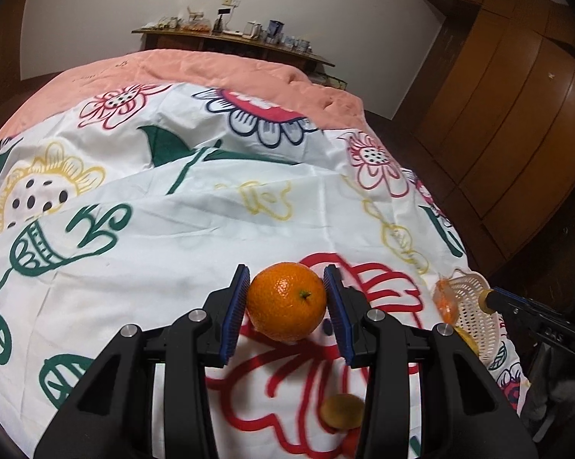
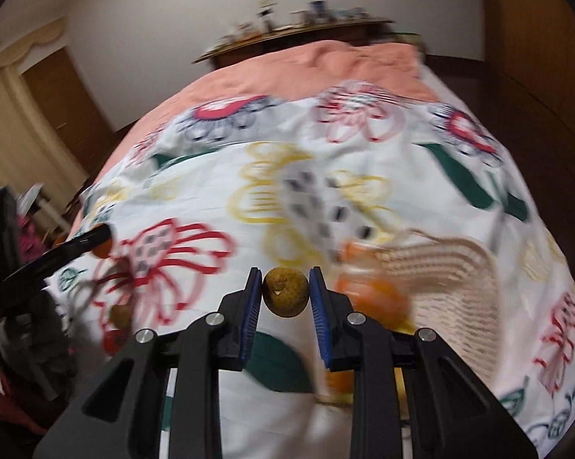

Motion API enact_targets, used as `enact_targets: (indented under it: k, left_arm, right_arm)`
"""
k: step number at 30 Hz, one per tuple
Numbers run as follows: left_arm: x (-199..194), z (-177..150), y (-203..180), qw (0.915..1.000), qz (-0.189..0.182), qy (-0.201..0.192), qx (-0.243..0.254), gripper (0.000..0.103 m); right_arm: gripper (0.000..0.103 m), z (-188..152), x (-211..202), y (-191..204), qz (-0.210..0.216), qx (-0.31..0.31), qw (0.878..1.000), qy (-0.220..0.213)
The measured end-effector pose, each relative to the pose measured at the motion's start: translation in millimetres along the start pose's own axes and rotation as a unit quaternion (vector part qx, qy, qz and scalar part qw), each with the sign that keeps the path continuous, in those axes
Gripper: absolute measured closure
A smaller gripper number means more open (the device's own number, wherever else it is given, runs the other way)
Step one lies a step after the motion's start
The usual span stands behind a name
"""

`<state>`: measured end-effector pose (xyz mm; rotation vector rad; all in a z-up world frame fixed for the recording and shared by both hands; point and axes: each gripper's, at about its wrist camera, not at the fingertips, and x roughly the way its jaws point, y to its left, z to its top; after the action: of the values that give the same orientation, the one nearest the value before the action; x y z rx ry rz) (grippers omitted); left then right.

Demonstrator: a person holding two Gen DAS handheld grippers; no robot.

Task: Organize fruits
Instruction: 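Grasp a small yellow-green fruit with the right tool, then drop the yellow-green fruit into the basket with the right tool while the left tool drops its orange in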

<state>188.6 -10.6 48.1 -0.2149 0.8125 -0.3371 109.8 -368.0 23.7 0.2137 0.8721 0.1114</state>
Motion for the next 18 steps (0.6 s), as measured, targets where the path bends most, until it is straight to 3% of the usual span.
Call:
enact_targets:
  k: [6, 18]
  left_arm:
    - [-0.2, 3.3, -24.6, 0.9997, -0.005, 0.001, 0.022, 0.062]
    - [10.6, 6.0, -85.1, 0.9957, -0.033, 0.014, 0.085, 0.062]
  right_arm:
    - [0.077, -14.8, 2.4, -53.6, -0.045, 0.059, 0.997, 0.002]
    - [0.076, -29.8, 12.5, -103.4, -0.058, 0.128, 0.99, -0.005]
